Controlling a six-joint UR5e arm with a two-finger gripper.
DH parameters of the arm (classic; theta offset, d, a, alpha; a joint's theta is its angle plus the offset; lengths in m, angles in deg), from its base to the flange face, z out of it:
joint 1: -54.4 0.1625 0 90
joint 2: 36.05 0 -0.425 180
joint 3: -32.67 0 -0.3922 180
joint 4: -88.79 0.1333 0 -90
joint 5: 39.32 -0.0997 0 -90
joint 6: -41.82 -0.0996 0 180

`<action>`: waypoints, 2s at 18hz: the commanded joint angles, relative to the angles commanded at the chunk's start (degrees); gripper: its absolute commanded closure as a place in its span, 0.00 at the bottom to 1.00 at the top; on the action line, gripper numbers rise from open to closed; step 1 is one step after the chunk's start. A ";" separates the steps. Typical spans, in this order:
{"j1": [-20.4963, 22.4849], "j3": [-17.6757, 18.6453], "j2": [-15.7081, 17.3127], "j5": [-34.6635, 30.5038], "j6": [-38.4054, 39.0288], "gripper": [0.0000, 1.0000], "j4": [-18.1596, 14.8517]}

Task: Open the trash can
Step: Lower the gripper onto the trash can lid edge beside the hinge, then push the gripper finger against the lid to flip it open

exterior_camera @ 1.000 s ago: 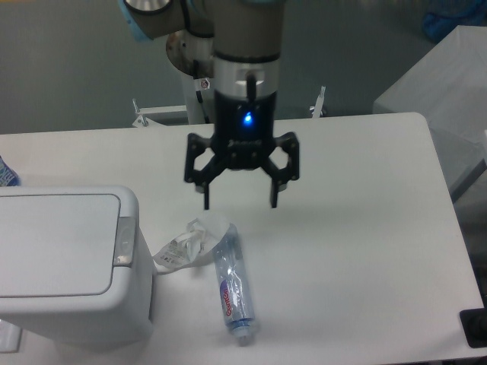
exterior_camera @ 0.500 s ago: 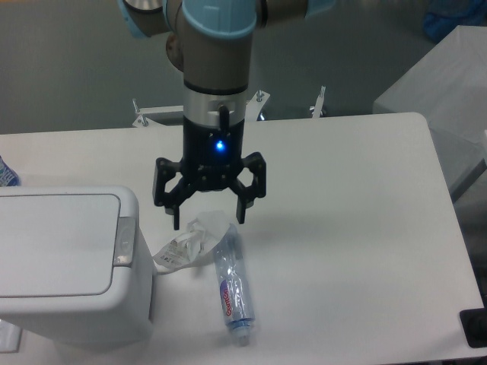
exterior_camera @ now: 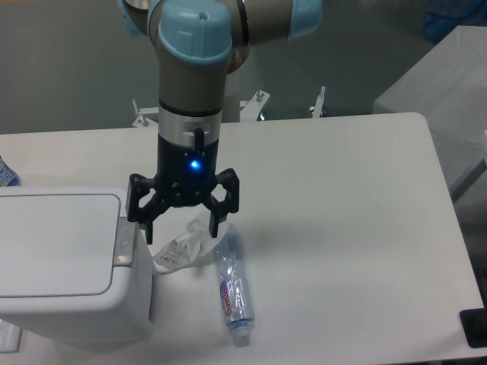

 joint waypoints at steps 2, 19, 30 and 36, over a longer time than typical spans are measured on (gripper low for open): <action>-0.27 0.00 -0.17 0.00 0.09 0.00 0.00; -1.41 0.44 -0.70 0.09 2.72 0.00 0.00; -1.41 0.62 -0.70 0.00 2.72 0.00 0.00; -1.41 0.53 -0.97 0.00 2.72 0.00 0.00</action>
